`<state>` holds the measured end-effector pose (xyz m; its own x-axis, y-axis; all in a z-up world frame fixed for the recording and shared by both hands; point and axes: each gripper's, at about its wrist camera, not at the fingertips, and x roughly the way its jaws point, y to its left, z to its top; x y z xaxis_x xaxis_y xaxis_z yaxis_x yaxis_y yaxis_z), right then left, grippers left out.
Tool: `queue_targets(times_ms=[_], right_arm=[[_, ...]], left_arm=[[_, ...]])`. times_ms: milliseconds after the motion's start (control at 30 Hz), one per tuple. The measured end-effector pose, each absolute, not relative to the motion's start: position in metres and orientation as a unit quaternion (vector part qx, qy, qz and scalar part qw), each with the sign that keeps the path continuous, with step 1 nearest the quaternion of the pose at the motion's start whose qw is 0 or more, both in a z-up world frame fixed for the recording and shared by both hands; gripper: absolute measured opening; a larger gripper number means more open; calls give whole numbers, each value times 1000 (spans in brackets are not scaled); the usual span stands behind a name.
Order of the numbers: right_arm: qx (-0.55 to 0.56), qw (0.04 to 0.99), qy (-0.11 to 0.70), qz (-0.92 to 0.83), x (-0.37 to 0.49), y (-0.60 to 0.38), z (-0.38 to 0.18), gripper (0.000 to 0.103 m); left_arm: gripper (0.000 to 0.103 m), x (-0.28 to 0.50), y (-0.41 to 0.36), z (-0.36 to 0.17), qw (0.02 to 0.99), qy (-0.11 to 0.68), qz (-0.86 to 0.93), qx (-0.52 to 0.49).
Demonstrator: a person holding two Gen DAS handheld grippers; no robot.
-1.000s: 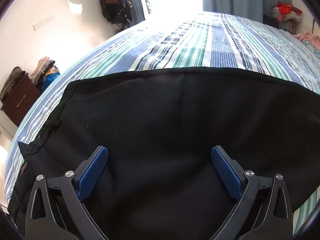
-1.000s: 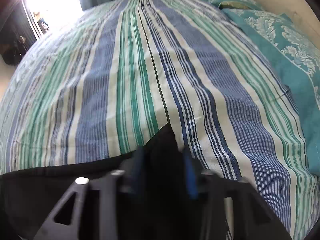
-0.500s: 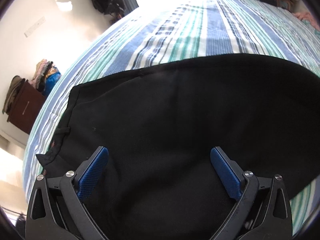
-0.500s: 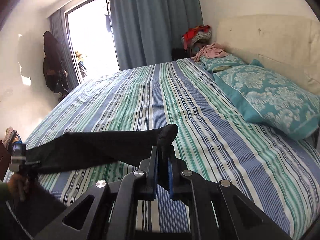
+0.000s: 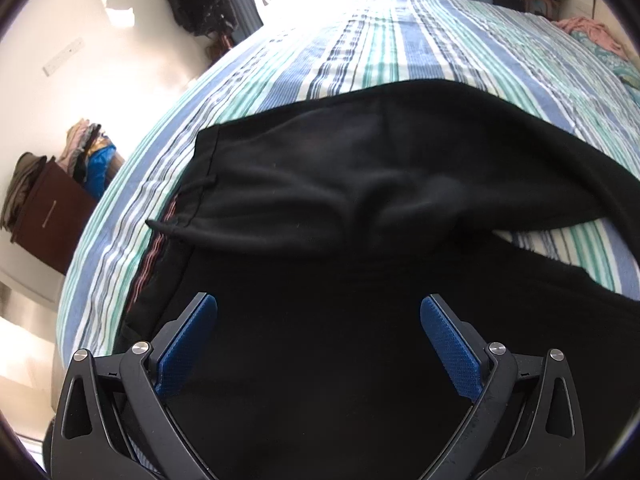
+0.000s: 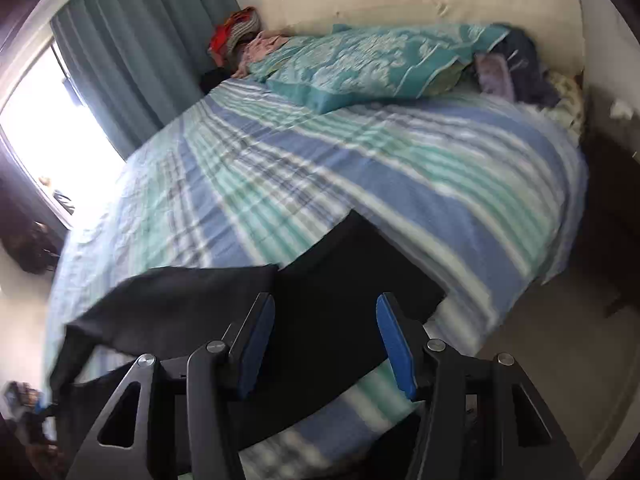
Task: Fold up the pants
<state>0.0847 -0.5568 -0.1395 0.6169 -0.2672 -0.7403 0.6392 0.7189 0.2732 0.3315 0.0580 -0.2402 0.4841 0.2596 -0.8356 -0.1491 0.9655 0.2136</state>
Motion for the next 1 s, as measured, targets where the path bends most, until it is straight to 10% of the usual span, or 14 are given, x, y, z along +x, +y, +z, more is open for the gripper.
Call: queue_targets(times_ms=[467,600,1000], right_arm=[[540,773,269,-194,132,-505,-262,57],[500,783,286,-236,145,-516,-257,8],[374,888,249,-100,166,-509,-129,6]], left_arm=[[103,317,72,-272,880,466,91,-3],[102,329,65,-258,853,514,92,23],[102,514,71,-217,810,549,24,-205]])
